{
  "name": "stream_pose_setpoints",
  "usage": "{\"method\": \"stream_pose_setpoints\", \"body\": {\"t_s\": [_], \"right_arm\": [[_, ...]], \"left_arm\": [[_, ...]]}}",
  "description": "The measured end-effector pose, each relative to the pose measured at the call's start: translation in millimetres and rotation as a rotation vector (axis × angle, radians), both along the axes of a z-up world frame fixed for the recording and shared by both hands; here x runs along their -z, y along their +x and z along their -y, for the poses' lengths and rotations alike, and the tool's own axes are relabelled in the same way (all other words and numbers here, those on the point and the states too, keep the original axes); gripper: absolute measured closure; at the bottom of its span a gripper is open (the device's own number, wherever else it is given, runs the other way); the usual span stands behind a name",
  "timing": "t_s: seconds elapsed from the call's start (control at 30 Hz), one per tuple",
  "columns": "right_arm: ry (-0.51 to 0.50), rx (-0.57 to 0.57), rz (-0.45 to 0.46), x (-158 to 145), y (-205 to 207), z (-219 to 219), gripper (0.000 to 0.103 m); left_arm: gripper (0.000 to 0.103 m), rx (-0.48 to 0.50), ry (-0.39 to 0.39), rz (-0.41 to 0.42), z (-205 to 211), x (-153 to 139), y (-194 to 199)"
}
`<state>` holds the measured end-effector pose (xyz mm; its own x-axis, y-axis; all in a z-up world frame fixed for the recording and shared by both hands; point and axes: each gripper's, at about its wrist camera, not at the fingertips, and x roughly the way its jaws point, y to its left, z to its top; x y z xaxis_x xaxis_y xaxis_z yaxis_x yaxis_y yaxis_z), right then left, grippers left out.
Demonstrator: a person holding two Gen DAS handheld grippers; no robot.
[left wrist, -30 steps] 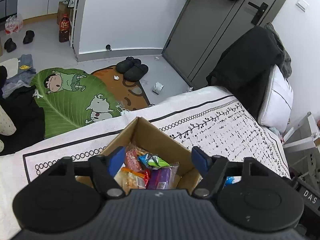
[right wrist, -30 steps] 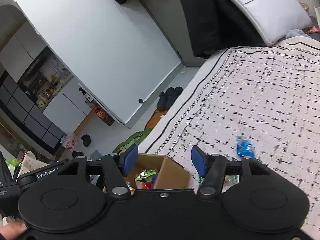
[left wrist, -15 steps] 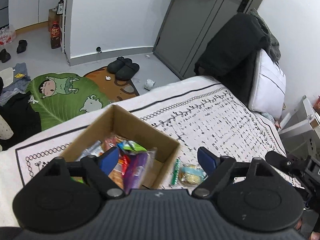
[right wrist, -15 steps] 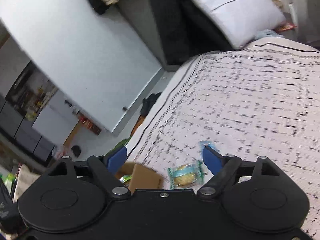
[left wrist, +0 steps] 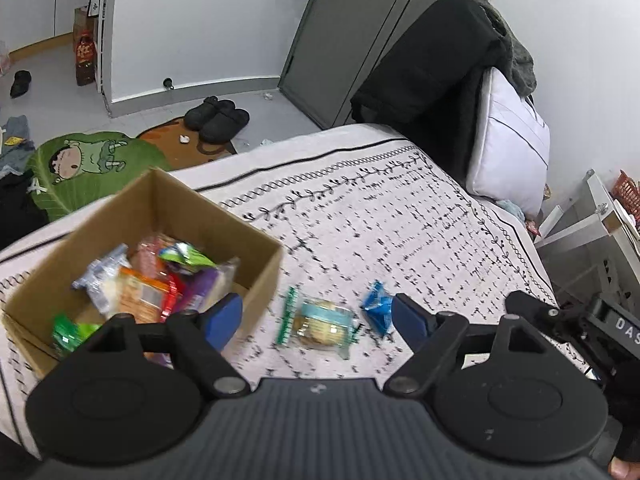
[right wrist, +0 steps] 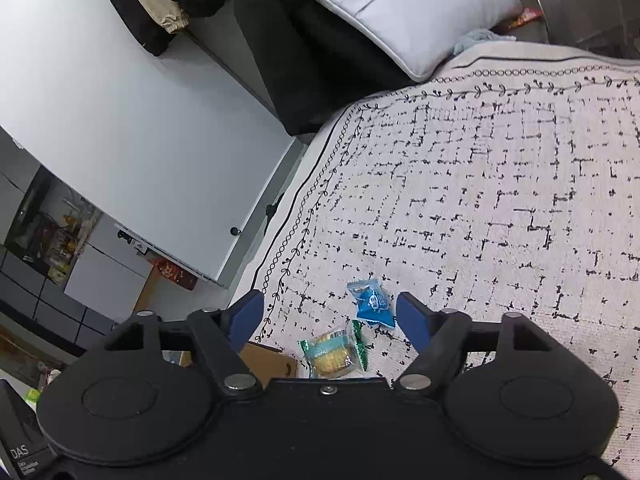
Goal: Organize snacks
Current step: 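Move both grippers back toward the cookie pack and small blue candy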
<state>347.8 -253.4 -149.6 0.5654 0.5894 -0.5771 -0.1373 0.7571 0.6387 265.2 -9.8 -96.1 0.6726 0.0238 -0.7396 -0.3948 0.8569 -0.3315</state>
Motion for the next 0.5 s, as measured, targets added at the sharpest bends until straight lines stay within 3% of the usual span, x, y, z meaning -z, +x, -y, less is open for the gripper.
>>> {"method": "stream_pose_setpoints", "body": {"t_s": [0.5], "right_arm": [[0.05, 0.0, -0.063, 25.4, 19.5, 15.4, 0.039]], "left_arm": [[0.021, 0.044, 0.012, -0.094, 48.0, 50.8, 39.5]]}}
